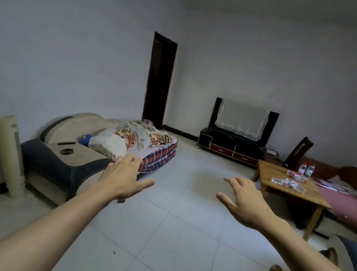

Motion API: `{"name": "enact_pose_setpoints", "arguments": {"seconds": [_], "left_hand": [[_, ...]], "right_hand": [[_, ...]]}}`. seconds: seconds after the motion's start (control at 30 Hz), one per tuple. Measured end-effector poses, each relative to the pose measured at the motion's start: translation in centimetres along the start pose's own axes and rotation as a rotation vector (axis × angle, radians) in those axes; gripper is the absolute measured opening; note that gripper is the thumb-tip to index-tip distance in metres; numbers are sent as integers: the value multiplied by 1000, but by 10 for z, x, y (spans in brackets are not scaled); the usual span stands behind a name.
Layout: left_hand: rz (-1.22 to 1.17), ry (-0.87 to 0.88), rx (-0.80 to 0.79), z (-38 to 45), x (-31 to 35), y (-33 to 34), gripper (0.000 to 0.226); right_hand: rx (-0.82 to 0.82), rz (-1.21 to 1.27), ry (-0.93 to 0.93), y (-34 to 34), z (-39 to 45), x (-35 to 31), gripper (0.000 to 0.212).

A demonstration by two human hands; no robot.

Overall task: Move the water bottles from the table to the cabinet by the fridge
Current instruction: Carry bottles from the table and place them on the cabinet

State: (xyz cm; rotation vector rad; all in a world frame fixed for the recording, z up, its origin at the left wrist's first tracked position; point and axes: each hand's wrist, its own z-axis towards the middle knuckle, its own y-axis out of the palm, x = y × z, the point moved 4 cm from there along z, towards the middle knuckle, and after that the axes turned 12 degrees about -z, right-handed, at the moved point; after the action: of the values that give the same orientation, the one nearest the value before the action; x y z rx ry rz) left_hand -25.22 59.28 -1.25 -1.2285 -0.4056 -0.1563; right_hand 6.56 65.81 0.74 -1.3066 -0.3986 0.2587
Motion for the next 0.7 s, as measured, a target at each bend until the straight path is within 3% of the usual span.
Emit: {"name": "enact_pose_setpoints", "arguments": {"seconds": [0.17, 0.33, 0.7], "left_hand": [[36, -4, -108, 68, -27, 53, 77], [74, 19, -111, 165, -31, 90, 76], [120, 149, -119, 406, 40, 153, 76]], "right_hand": [[-57, -22, 22, 49, 69, 13, 68], [-6, -2, 58, 93, 156, 45, 67], [10, 42, 158, 134, 340, 155, 66]]}}
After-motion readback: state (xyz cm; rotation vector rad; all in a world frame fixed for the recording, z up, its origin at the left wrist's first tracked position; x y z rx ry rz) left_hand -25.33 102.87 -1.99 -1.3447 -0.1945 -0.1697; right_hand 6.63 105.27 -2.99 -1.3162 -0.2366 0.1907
